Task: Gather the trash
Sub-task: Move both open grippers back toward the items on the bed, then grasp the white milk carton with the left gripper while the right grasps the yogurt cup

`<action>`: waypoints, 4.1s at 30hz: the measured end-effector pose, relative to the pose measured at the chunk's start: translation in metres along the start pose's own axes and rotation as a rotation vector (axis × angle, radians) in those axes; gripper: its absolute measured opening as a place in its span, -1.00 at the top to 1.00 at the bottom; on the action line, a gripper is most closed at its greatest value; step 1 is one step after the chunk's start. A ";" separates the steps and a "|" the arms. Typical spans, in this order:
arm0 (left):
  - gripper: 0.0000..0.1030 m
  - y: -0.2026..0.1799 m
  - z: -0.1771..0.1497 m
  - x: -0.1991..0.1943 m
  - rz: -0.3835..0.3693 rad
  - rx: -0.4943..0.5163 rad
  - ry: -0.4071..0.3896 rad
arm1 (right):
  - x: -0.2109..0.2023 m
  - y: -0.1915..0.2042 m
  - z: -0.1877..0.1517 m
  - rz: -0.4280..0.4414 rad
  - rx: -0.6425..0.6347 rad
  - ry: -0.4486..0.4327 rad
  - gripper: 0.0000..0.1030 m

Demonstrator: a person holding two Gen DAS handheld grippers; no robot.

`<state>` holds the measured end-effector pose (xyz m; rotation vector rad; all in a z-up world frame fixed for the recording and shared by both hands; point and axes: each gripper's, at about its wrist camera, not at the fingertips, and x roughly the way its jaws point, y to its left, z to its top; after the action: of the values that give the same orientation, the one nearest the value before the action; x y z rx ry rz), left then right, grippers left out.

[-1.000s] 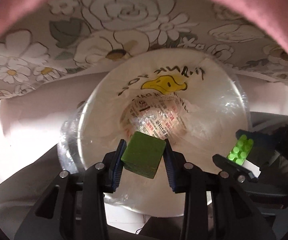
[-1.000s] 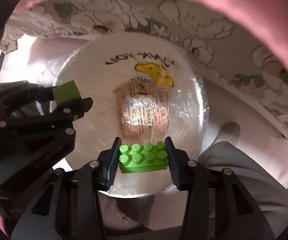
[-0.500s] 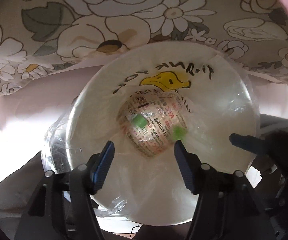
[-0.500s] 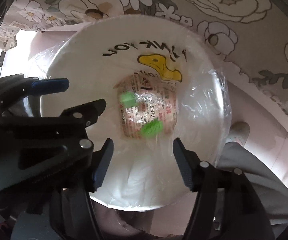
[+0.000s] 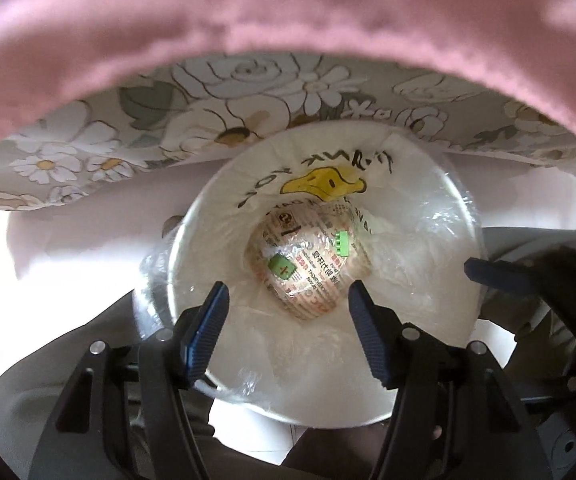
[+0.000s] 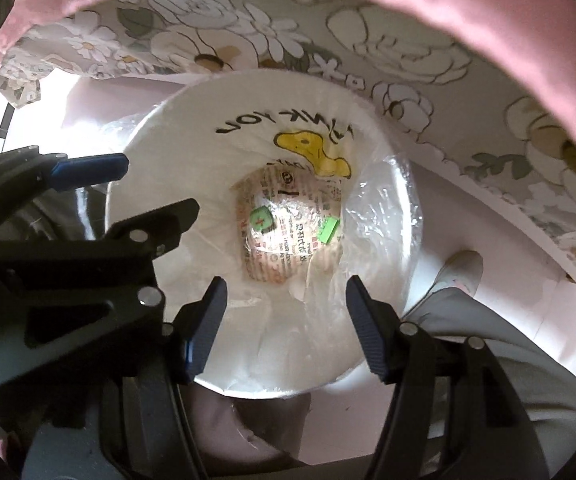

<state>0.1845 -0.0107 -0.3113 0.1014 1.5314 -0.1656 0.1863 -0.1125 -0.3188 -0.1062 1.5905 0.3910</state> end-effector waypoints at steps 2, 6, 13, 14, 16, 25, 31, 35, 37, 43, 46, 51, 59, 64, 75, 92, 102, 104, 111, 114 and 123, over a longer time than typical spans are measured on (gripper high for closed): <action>-0.25 0.000 -0.004 -0.010 0.005 0.003 -0.021 | -0.006 0.000 -0.006 -0.002 -0.003 -0.015 -0.22; -0.25 -0.003 -0.013 -0.030 0.028 0.025 -0.061 | -0.024 0.005 -0.014 -0.011 -0.010 -0.060 -0.21; -0.25 -0.006 -0.022 -0.105 0.050 0.058 -0.229 | -0.102 0.011 -0.028 -0.071 -0.075 -0.225 -0.21; -0.25 -0.006 -0.021 -0.119 0.051 0.058 -0.258 | -0.113 0.013 -0.028 -0.081 -0.084 -0.248 -0.21; -0.25 -0.007 -0.019 -0.143 0.055 0.059 -0.309 | -0.143 0.013 -0.030 -0.100 -0.102 -0.305 -0.21; -0.62 -0.011 0.005 -0.249 0.080 0.068 -0.499 | -0.249 0.010 -0.033 -0.208 -0.176 -0.515 -0.44; -0.76 -0.017 0.037 -0.301 0.088 0.072 -0.569 | -0.298 0.001 -0.032 -0.242 -0.208 -0.616 -0.49; -0.79 -0.018 0.059 -0.315 0.069 0.058 -0.586 | -0.329 -0.011 -0.018 -0.235 -0.191 -0.675 -0.53; -0.80 -0.020 0.072 -0.324 0.076 0.064 -0.601 | -0.344 -0.021 -0.010 -0.233 -0.182 -0.698 -0.54; -0.80 -0.021 0.111 -0.338 0.118 0.111 -0.617 | -0.373 -0.049 0.024 -0.273 -0.178 -0.739 -0.55; -0.80 -0.018 0.134 -0.340 0.105 0.102 -0.599 | -0.387 -0.059 0.042 -0.300 -0.188 -0.756 -0.55; -0.80 -0.010 0.176 -0.342 0.058 0.057 -0.561 | -0.401 -0.076 0.073 -0.317 -0.196 -0.774 -0.55; -0.80 0.003 0.255 -0.324 -0.064 -0.123 -0.453 | -0.394 -0.104 0.124 -0.259 -0.211 -0.772 -0.55; -0.80 0.010 0.300 -0.293 -0.102 -0.253 -0.388 | -0.375 -0.120 0.156 -0.243 -0.218 -0.750 -0.55; -0.80 -0.001 0.359 -0.235 -0.111 -0.260 -0.283 | -0.319 -0.157 0.225 -0.179 -0.176 -0.650 -0.55; -0.80 0.002 0.376 -0.195 -0.120 -0.284 -0.235 | -0.284 -0.146 0.270 -0.119 -0.256 -0.597 -0.55; -0.79 0.013 0.389 -0.181 -0.150 -0.267 -0.193 | -0.265 -0.130 0.274 -0.165 -0.342 -0.569 -0.55; -0.80 0.014 0.388 -0.183 -0.148 -0.265 -0.197 | -0.261 -0.130 0.280 -0.187 -0.337 -0.567 -0.55; -0.79 0.019 0.383 -0.178 -0.100 -0.231 -0.182 | -0.250 -0.135 0.292 -0.154 -0.302 -0.546 -0.55; -0.79 0.018 0.390 -0.176 -0.059 -0.203 -0.182 | -0.244 -0.135 0.298 -0.150 -0.289 -0.542 -0.55; -0.21 0.022 0.393 -0.171 0.009 -0.141 -0.198 | -0.233 -0.132 0.310 -0.145 -0.261 -0.529 -0.40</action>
<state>0.5697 -0.0481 -0.1265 -0.0198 1.3409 -0.0575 0.5368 -0.1788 -0.1167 -0.2913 0.9995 0.4670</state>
